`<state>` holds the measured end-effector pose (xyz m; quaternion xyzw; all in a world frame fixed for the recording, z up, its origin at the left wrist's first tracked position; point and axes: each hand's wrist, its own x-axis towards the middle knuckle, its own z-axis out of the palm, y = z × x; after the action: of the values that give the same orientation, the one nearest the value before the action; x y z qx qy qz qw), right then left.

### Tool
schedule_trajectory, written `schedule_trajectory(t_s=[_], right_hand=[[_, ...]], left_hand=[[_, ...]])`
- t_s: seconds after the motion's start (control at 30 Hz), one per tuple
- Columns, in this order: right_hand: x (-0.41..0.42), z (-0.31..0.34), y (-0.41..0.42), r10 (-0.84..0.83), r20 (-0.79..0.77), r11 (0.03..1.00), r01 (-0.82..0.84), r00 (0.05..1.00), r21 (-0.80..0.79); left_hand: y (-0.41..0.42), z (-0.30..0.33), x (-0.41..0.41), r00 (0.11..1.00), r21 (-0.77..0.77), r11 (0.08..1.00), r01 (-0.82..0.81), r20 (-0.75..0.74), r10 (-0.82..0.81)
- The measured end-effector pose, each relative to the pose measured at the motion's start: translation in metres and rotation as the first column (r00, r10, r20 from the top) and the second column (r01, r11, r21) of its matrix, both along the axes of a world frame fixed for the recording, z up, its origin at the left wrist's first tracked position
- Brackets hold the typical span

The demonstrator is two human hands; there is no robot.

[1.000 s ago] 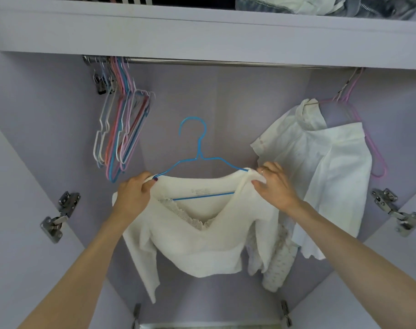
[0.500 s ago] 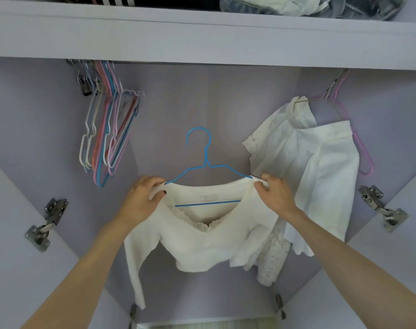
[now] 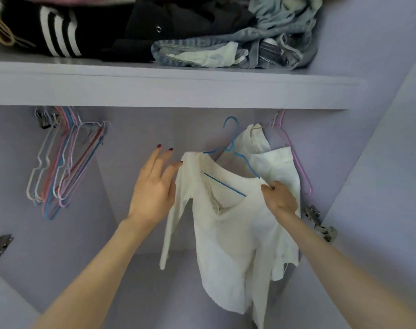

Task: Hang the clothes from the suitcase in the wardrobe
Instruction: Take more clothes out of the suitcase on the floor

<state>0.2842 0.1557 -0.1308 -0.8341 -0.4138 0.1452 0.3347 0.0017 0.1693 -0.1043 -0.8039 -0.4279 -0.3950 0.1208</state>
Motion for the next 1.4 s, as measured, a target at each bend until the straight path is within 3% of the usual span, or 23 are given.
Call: schedule_trajectory(t_s=[0.17, 0.4, 0.6, 0.9, 1.03, 1.17, 1.4], right_hand=[[0.018, 0.039, 0.015, -0.038, -0.012, 0.993, 0.039, 0.999, 0.109], [0.032, 0.071, 0.062, -0.011, -0.047, 0.986, 0.018, 0.999, 0.165], [0.039, 0.052, 0.088, -0.027, -0.214, 0.987, 0.060, 0.977, 0.150], [0.061, 0.036, 0.094, -0.127, -0.437, 0.928, 0.263, 0.890, 0.265], [0.054, 0.037, 0.092, -0.124, -0.419, 0.957, 0.221, 0.899, 0.191], [0.056, 0.034, 0.077, -0.080, -0.276, 0.990, 0.108, 0.958, 0.088], [0.042, 0.025, 0.005, 0.058, -0.070, 0.994, -0.051, 0.996, 0.097]], left_hand=[[0.003, 0.061, 0.047, 0.993, 0.285, 0.954, -0.090, -0.053, 0.110], [0.034, 0.068, 0.069, 0.942, 0.308, 0.910, -0.277, -0.103, 0.321], [0.044, 0.063, 0.069, 0.936, 0.352, 0.886, -0.301, -0.070, 0.345], [0.049, 0.058, 0.073, 0.928, 0.375, 0.863, -0.338, -0.018, 0.371], [0.042, 0.059, 0.077, 0.921, 0.343, 0.867, -0.361, -0.015, 0.389], [0.027, 0.055, 0.086, 0.915, 0.225, 0.894, -0.388, -0.017, 0.402], [-0.013, 0.027, 0.087, 0.959, -0.116, 0.954, -0.275, -0.097, 0.265]])
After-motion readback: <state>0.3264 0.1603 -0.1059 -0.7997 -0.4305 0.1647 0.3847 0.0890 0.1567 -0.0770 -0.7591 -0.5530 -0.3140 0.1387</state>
